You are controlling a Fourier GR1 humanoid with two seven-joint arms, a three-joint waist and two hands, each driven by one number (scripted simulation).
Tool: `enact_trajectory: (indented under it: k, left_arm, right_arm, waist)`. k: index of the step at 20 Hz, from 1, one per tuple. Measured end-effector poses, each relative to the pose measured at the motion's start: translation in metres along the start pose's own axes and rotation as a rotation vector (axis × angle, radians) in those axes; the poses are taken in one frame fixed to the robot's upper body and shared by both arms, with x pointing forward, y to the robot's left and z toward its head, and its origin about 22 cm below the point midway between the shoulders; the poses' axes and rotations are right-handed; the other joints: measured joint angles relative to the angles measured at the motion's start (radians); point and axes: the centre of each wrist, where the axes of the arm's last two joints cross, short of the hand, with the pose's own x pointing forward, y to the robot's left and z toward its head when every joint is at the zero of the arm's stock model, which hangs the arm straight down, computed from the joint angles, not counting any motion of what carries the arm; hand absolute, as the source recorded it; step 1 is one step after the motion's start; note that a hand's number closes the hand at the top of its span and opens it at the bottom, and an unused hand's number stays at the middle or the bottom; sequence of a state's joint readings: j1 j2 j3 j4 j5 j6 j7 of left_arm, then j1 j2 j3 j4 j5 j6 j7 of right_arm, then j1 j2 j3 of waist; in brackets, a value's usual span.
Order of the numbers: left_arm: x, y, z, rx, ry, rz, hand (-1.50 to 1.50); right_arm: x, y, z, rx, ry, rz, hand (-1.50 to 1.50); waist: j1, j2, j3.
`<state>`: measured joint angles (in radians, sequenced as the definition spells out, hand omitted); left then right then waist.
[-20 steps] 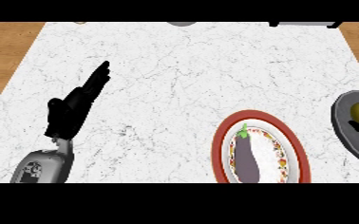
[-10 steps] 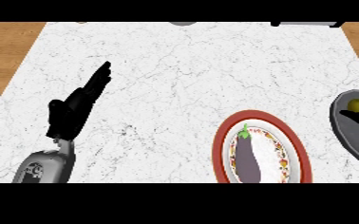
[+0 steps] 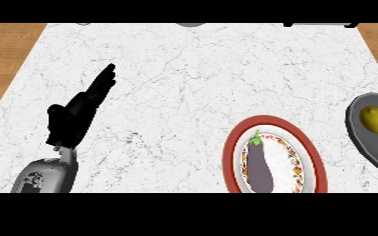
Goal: Pick the lemon from the plate and place it in the pan
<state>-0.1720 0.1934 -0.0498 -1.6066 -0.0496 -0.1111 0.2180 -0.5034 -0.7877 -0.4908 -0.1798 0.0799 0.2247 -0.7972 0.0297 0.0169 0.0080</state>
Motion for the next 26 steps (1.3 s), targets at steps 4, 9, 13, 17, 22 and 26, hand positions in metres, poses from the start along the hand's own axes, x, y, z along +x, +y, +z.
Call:
enact_trajectory:
  k: [4, 9, 13, 17, 22, 26]
  left_arm:
    - [-0.005, -0.001, 0.002, 0.002, 0.004, 0.000, 0.00]
    - [-0.003, 0.006, 0.004, 0.007, 0.010, 0.002, 0.00]
    - [-0.003, 0.002, 0.004, 0.015, 0.019, 0.000, 0.00]
    - [-0.005, 0.006, 0.007, 0.022, 0.027, 0.001, 0.00]
    - [-0.010, 0.009, 0.009, 0.028, 0.033, 0.005, 0.00]
    - [-0.010, 0.008, 0.007, 0.031, 0.035, 0.002, 0.00]
  right_arm:
    - [-0.005, -0.030, 0.021, 0.020, -0.006, -0.036, -1.50]
    - [-0.011, -0.051, 0.044, -0.013, -0.026, -0.026, -1.50]
    - [-0.016, -0.064, 0.062, -0.027, -0.021, -0.018, -1.50]
    - [-0.028, -0.068, 0.085, -0.029, 0.002, -0.016, -1.50]
    - [-0.037, -0.068, 0.105, -0.021, 0.009, -0.012, -1.50]
    - [-0.044, -0.069, 0.122, -0.020, 0.015, 0.004, -1.50]
  waist:
    - [-0.006, -0.002, 0.000]
    - [-0.015, -0.006, 0.001]
    - [-0.023, -0.009, 0.001]
    - [-0.029, -0.012, 0.000]
    - [-0.036, -0.015, -0.001]
    - [-0.041, -0.016, -0.001]
